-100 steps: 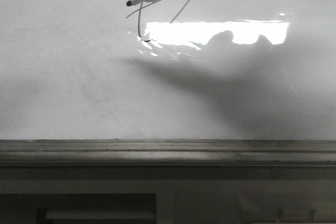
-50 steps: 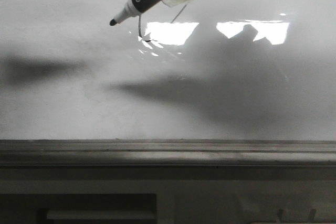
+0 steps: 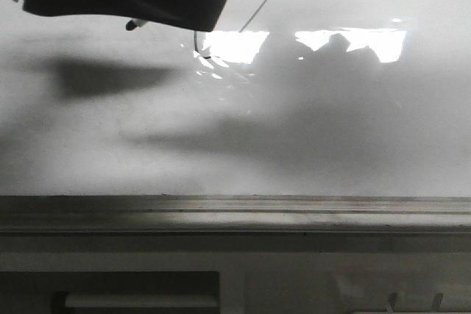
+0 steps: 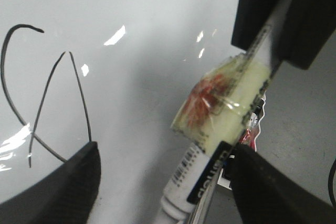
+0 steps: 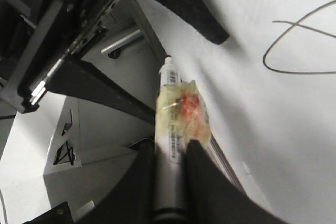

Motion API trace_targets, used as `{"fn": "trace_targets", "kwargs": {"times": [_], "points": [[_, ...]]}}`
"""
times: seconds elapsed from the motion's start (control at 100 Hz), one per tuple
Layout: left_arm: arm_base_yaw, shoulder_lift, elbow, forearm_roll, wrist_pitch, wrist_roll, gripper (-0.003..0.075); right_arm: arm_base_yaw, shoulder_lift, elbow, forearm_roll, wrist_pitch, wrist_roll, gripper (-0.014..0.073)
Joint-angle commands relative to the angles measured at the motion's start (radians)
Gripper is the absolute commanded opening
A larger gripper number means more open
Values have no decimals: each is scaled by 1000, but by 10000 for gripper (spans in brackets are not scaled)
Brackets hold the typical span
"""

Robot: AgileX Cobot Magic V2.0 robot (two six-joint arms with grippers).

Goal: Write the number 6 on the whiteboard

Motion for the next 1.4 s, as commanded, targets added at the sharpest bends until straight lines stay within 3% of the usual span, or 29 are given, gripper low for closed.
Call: {"fn": "trace_targets", "kwargs": {"times": [0.0,0.46,0.54,0.67,0.74,0.96,1.07,1.2,1.39], "points": [[-9,-8,-34,-39,-5,6,391,-3,-14,-32,51,-29,-20,-45],[-9,4,-34,-39,-3,6,-17,-3,-10,-32,74,-23,-20,-22],[-9,4,-34,-39,-3,6,-20,-3,-10,-32,74,-23,-20,77],[-9,4,-34,-39,-3,6,-20,-5,-10,-32,74,-48,-20,377],[-9,2,-32,-39,-3,1,-20,-13,-12,-32,72,-74,-20,472],[-9,-87,48,-51,-122,-132,-20,-190,-96,-17,58,-63,-20,477],[-9,-161,115,-189,-217,-186,-20,-271,-146,29,54,-58,-20,477],[-9,-207,157,-409,-353,-186,-20,-289,-199,99,54,-79,-20,477],[-7,-137,144,-484,-408,-186,-20,-289,-218,161,101,-108,-20,477]]}}
